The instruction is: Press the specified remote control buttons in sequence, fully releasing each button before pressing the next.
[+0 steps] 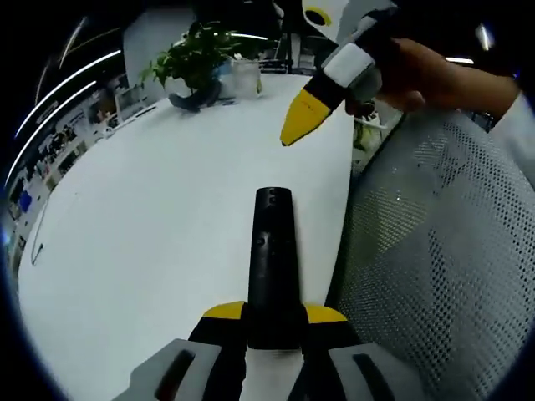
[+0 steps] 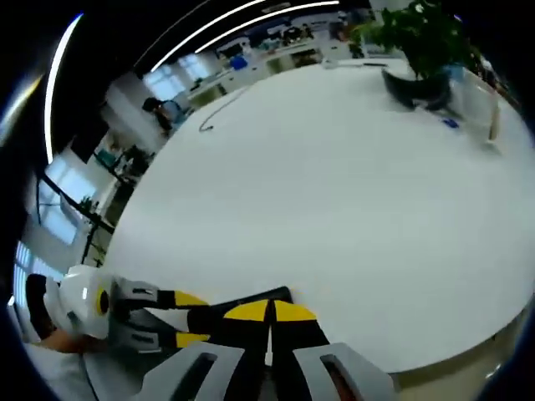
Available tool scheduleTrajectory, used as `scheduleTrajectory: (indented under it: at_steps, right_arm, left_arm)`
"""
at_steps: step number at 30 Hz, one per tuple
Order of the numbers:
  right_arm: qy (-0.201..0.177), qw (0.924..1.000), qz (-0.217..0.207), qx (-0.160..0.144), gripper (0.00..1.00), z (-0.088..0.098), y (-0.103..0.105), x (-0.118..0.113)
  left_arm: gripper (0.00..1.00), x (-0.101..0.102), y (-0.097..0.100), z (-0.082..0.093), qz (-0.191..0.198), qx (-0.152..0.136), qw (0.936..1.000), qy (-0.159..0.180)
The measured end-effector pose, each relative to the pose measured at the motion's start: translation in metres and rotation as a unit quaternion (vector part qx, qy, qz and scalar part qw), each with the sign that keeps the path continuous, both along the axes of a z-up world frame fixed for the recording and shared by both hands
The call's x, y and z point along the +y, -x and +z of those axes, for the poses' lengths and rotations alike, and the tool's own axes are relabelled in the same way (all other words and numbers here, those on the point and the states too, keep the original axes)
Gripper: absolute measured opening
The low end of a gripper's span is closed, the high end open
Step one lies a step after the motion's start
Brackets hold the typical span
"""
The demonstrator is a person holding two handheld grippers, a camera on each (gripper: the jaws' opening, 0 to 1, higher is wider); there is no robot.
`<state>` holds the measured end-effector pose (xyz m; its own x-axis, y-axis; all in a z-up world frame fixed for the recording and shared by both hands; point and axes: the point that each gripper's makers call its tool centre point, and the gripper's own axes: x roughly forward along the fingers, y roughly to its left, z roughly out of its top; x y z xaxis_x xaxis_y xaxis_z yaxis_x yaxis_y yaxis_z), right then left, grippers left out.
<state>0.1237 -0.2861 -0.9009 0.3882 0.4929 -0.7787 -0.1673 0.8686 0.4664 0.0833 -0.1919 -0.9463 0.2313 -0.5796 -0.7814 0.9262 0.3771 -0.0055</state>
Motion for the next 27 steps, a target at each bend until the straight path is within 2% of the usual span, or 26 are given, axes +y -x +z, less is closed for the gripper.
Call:
scheduleTrajectory:
  at_steps: [1,3,5,7,11,13,20,27]
  right_arm:
    - [-0.002,0.9999,0.001,0.017,0.0,-0.007,0.002,0.002]
    - [0.002,0.9997,0.006,0.023,0.0,-0.017,-0.001,0.004]
    - [0.017,0.9986,0.014,0.048,0.0,-0.025,0.002,0.003]
    - [0.026,0.9981,0.02,0.052,0.0,-0.03,0.0,0.002]
    - [0.027,0.999,0.02,0.03,0.0,-0.027,-0.003,0.0]
    - [0.026,0.999,0.019,0.03,0.0,-0.028,-0.002,0.001]
    - [0.016,0.9982,0.017,0.056,0.0,-0.033,0.003,0.002]
    - [0.016,0.9971,0.008,0.073,0.0,-0.036,0.005,0.0]
  left_arm:
    - [0.24,-0.001,-0.001,0.0,-0.009,-0.01,0.9999,0.006]
    - [0.24,-0.001,-0.001,0.0,-0.017,-0.013,0.9997,0.013]
    - [0.24,-0.001,-0.003,0.0,-0.015,-0.008,0.9997,0.019]
    - [0.24,-0.001,-0.003,0.0,-0.014,-0.002,0.9996,0.023]
    - [0.24,-0.002,-0.003,0.0,-0.019,0.0,0.9994,0.03]
    - [0.24,-0.003,-0.002,0.0,-0.027,-0.004,0.9992,0.029]
    - [0.24,-0.006,0.002,0.001,-0.05,-0.003,0.9983,0.029]
    - [0.24,-0.006,0.002,0.0,-0.041,0.004,0.9984,0.037]
